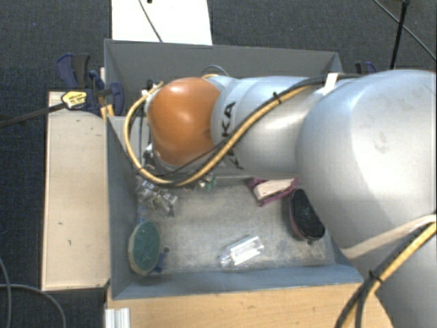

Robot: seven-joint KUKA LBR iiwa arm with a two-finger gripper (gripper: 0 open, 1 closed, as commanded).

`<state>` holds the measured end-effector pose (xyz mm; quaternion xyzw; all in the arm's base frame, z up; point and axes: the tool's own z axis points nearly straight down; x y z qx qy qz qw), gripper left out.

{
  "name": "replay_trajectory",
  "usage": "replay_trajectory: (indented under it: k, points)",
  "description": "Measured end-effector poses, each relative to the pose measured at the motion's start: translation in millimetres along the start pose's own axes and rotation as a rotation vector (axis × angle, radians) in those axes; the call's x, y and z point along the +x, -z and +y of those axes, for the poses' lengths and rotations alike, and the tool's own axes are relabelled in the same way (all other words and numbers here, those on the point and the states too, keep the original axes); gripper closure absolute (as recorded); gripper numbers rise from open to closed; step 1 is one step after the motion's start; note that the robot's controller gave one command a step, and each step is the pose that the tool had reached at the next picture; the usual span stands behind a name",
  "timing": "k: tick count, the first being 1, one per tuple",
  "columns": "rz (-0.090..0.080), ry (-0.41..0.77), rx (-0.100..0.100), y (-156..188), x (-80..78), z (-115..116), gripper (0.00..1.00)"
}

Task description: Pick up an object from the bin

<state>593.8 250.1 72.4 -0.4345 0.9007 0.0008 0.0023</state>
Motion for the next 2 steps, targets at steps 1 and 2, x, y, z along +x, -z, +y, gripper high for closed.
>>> replay_trajectory:
  k: [1,2]
  points:
    - [-0.003,-0.007,0.001,22,-1.9,-1,1.00]
    - [-0.007,-0.018,0.005,116,-4.9,-2,1.00]
